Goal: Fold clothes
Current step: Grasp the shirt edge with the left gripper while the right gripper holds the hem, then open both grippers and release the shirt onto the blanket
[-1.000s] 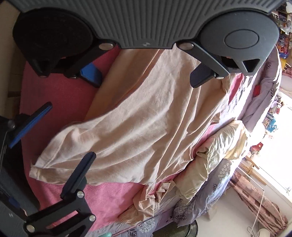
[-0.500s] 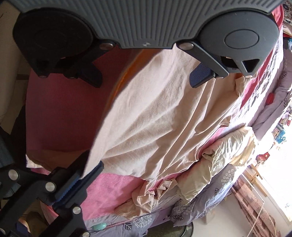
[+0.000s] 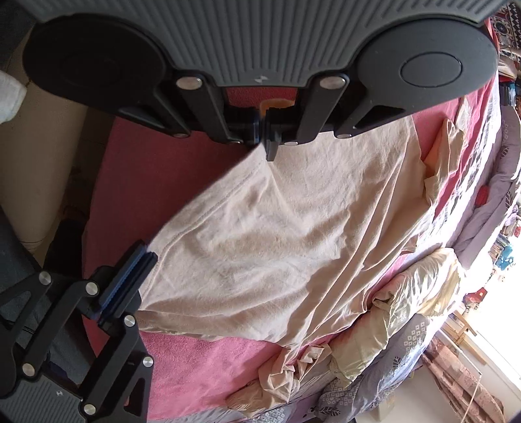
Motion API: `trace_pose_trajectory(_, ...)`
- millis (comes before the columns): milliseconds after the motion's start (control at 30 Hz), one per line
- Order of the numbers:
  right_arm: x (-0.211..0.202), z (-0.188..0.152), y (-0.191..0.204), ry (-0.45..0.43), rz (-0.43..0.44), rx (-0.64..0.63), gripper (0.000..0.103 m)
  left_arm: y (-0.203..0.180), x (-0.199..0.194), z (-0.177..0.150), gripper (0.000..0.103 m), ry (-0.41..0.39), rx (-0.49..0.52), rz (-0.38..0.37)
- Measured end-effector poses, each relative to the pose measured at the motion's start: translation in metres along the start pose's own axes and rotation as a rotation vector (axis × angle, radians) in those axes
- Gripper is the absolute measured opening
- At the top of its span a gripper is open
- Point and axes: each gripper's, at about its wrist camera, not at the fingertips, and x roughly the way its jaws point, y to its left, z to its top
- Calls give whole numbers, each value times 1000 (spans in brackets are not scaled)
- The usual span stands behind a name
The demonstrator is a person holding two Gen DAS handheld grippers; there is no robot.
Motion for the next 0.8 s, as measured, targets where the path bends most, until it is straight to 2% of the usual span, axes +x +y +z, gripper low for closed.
trace_pose_trajectory(67, 2, -2, 3, -4, -73, -7, 13, 1, -2, -2, 0, 1, -30, -7)
trace_pose_trajectory(133, 6, -4, 4, -16, -123, -6, 36, 7, -5, -1, 0, -9, -99, -34)
trace_pose_trajectory(167, 8, -4, 5, -18, -136, -9, 56, 14, -6, 0, 0, -8, -150, -70)
trace_pose_trajectory(200, 9, -5, 4, -18, -130, -5, 60, 20, -7, 0, 0, 6, -197, -121)
trace_pose_trajectory(267, 9, -7, 1, -18, -100, 11, 60, 30, -8, 0, 0, 37, -269, -212)
trace_pose_trajectory(333, 7, -9, -9, -20, -87, 72, 60, 18, -7, -8, 0, 90, -188, -253)
trace_pose_trajectory(367, 5, -11, -17, -22, -86, 118, 60, 10, -6, -14, 0, 123, -149, -299)
trace_pose_trajectory(400, 3, -13, -25, -23, -85, 163, 60, 4, -8, -20, 0, 148, -130, -343)
trace_pose_trajectory(467, -4, -21, -45, -30, -89, 302, 60, -4, -16, -31, 1, 157, -119, -364)
trace_pose_trajectory(500, -8, -26, -56, -35, -92, 378, 60, -8, -20, -37, 5, 161, -114, -375)
trace_pose_trajectory(533, -11, -36, -69, -40, -94, 479, 60, -7, -25, -42, 9, 154, -130, -375)
trace_pose_trajectory(567, -15, -46, -83, -44, -96, 592, 60, 4, -31, -44, 13, 124, -187, -355)
trace_pose_trajectory(633, -19, -68, -105, -54, -98, 804, 59, 34, -43, -49, 15, 51, -334, -300)
trace_pose_trajectory(667, -19, -80, -113, -61, -99, 897, 58, 50, -48, -51, 21, 13, -408, -255)
trace_pose_trajectory(700, -19, -92, -120, -67, -99, 990, 57, 65, -52, -54, 32, -23, -476, -206)
trace_pose_trajectory(800, -11, -109, -118, -91, -110, 1117, 50, 107, -52, -65, 39, -111, -682, -22)
